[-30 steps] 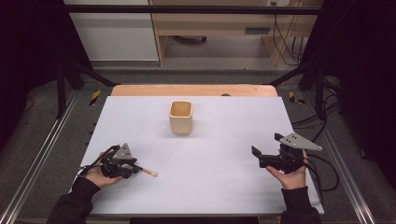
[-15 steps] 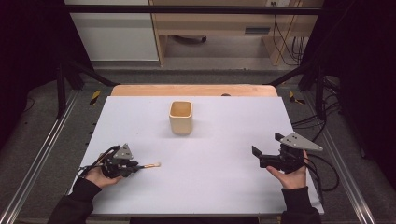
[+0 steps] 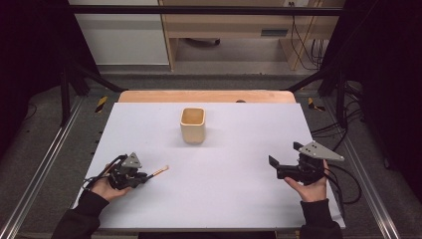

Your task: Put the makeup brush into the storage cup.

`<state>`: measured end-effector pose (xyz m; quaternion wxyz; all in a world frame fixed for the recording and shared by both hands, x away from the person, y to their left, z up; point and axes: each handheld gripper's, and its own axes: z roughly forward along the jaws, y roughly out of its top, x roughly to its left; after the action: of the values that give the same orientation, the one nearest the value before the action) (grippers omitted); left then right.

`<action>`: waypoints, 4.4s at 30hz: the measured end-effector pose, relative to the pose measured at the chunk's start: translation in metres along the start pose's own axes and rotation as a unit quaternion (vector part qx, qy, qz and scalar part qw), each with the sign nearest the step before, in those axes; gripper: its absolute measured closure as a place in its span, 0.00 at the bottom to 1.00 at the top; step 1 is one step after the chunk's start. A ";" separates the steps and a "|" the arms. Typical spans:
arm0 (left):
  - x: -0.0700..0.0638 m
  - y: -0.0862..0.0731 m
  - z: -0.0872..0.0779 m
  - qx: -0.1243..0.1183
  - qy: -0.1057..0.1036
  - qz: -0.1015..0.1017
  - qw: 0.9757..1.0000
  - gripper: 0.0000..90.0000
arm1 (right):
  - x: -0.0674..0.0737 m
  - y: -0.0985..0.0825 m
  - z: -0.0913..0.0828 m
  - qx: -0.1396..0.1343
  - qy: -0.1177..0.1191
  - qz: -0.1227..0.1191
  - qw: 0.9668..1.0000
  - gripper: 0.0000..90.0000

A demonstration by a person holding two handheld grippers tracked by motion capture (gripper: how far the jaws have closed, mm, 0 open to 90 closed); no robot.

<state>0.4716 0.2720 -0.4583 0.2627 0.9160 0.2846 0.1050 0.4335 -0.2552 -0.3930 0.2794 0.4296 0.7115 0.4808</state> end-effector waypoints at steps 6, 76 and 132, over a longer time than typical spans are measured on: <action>0.000 0.002 -0.003 -0.003 0.009 -0.007 1.000 0.77 | 0.000 0.000 -0.001 0.000 0.000 -0.002 1.000 0.03; 0.000 0.027 0.005 0.096 -0.013 0.013 0.995 0.91 | 0.002 0.000 0.003 0.019 0.008 -0.010 1.000 0.02; -0.021 0.035 -0.027 -0.107 0.037 -0.038 0.993 0.91 | 0.017 0.004 0.008 0.011 0.033 -0.006 0.999 0.03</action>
<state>0.4612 0.2468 -0.4174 0.3524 0.8665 0.3158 0.1590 0.4331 -0.2366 -0.3920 0.2540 0.4124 0.7281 0.4851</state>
